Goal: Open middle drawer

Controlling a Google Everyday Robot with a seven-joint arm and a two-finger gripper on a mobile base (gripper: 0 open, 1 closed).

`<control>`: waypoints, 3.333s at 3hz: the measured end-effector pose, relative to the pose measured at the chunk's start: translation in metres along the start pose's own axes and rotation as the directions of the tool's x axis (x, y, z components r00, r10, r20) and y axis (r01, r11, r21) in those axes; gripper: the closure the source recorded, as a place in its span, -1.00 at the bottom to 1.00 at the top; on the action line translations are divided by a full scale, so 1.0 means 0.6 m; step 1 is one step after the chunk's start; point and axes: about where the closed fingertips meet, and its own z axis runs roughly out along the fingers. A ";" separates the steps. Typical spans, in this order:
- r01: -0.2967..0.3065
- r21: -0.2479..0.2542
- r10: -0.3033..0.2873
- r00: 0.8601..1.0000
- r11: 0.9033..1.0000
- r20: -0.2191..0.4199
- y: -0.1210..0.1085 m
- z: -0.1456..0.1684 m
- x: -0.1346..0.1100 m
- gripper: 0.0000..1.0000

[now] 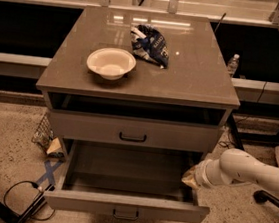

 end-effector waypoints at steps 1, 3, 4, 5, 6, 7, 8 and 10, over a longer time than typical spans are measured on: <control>0.016 -0.029 -0.015 1.000 0.999 0.019 0.013 0.037 -0.011 1.00; 0.026 -0.043 -0.026 1.000 0.999 -0.009 0.121 0.036 -0.026 1.00; 0.005 -0.099 -0.007 1.000 0.995 -0.018 0.198 0.047 -0.018 1.00; 0.006 -0.099 -0.007 1.000 0.995 -0.018 0.198 0.046 -0.019 1.00; 0.002 -0.178 -0.011 0.999 0.984 -0.050 0.256 0.070 -0.011 1.00; 0.002 -0.184 -0.011 0.999 0.983 -0.053 0.260 0.064 -0.015 0.72; 0.002 -0.184 -0.011 0.999 0.983 -0.053 0.260 0.063 -0.016 0.24; 0.002 -0.186 -0.012 0.999 0.982 -0.053 0.261 0.063 -0.016 -0.68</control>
Offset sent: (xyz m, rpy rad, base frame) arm -0.0584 0.0469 -0.0213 -0.0433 0.0177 0.0547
